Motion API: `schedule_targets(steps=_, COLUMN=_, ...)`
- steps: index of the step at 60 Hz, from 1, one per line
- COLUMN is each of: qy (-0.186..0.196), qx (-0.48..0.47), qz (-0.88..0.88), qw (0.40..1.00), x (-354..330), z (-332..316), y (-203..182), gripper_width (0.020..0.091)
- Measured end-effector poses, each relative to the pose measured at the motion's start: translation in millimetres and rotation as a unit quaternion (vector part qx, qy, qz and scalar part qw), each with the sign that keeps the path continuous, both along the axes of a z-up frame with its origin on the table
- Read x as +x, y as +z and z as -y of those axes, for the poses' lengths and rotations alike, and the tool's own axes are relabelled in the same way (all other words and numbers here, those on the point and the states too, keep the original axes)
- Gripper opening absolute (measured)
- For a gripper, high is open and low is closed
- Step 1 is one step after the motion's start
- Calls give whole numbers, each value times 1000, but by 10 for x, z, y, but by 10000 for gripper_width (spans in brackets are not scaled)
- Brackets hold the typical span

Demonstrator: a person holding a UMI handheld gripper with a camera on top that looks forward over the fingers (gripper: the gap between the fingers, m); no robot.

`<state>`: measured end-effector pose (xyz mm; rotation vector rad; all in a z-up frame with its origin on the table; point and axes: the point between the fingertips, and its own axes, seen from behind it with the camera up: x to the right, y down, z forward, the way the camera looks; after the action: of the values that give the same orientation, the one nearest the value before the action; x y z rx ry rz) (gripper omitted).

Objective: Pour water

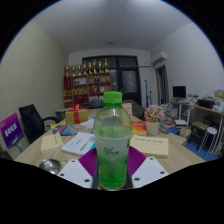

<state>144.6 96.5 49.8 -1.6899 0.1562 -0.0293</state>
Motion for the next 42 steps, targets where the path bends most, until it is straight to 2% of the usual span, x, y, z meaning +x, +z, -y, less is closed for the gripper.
schedule_targets(steps=5, qy=0, qx=-4, qz=23, qw=1000, x=64, z=22, y=-188, gripper_width=396)
schedule_targets(steps=6, qy=0, qx=-11, qz=30, qw=1000, x=74, z=37, y=-245, gripper_width=423)
schedule_targets(steps=7, qy=0, qx=3, qz=38, qw=999, x=15, z=-144, y=-159, gripper_width=399)
schedule_targets(steps=18, qy=-9, qx=10, qz=34, qw=999, x=127, z=-85, y=-122, gripper_width=408)
schedule_targets(steps=25, qy=-9, qx=-2, qz=40, qw=999, x=68, z=-100, y=-116, gripper_width=520)
schedule_targets(steps=27, qy=-8, qx=-16, qz=40, qw=999, x=58, z=-71, y=-168, gripper_width=577)
schedule_targets(steps=32, qy=4, qx=-43, qz=40, qw=998, x=-14, z=77, y=-302, gripper_width=849)
schedule_targets(steps=38, qy=16, qx=-47, qz=38, qw=998, x=-99, z=342, y=-293, gripper_width=833)
schedule_targets(steps=42, qy=8, qx=-40, qz=32, qw=999, x=-77, z=604, y=-274, gripper_width=836)
